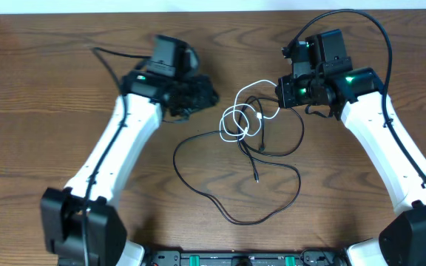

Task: Untangle cables

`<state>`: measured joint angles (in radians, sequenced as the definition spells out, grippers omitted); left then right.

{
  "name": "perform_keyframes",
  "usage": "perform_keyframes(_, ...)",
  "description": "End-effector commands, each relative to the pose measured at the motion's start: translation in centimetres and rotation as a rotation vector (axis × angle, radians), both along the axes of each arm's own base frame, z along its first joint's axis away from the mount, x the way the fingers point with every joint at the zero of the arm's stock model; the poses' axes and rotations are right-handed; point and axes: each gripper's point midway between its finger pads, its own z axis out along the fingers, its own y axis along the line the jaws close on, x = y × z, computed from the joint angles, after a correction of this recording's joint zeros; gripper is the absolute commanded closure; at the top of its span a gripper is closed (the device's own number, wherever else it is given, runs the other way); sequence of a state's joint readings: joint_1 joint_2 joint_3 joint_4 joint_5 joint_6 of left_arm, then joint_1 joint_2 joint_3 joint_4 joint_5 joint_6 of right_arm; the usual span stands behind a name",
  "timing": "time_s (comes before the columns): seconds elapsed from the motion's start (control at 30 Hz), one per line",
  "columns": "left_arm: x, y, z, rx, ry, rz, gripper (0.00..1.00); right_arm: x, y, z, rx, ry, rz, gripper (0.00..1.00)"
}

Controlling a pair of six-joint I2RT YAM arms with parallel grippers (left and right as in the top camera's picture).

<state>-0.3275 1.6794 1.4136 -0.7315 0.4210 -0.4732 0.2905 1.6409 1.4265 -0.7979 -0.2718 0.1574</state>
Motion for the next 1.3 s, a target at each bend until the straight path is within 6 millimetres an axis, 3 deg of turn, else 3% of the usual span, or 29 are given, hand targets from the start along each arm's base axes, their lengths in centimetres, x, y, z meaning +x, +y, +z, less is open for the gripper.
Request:
perform_keyframes(0.0,-0.1,-2.2,-1.7,0.000,0.014,-0.073,0.43,0.2,-0.1,1.0,0.000,-0.021,-0.011,0.99)
perform_keyframes(0.27,0.4,-5.1,-5.9,0.001,0.071,-0.090,0.43,0.0,-0.1,0.9,-0.002,-0.013,-0.011,0.99)
perform_keyframes(0.47,0.2,-6.0,-7.5,0.010,0.096,-0.105,0.44,0.0,-0.1,0.9,-0.002,-0.013,-0.011,0.99)
perform_keyframes(0.6,0.3,-6.1,-7.8,0.026,0.089,-0.106,0.65,0.0,-0.1,0.9,-0.002,-0.014,-0.011,0.99)
perform_keyframes(0.73,0.9,-4.9,-8.3,0.094,0.065,-0.074,0.92,0.0,-0.2,0.9,-0.003,-0.012,-0.010,0.99)
perform_keyframes(0.83,1.3,-3.8,-8.1,0.140,0.043,-0.051,0.93,-0.1,-0.2,0.8,-0.005,-0.007,-0.010,0.99)
perform_keyframes(1.0,2.6,-2.0,-5.3,0.233,-0.088,-0.028,0.93,-0.2,-0.8,0.5,-0.035,-0.002,-0.028,0.99)
perform_keyframes(1.13,3.4,0.2,-0.7,0.312,-0.242,0.025,0.93,-0.1,-0.9,0.3,-0.041,0.001,-0.031,0.99)
perform_keyframes(1.27,3.3,2.5,5.2,0.346,-0.395,0.115,0.93,0.0,-0.9,-0.5,-0.052,0.018,-0.034,0.99)
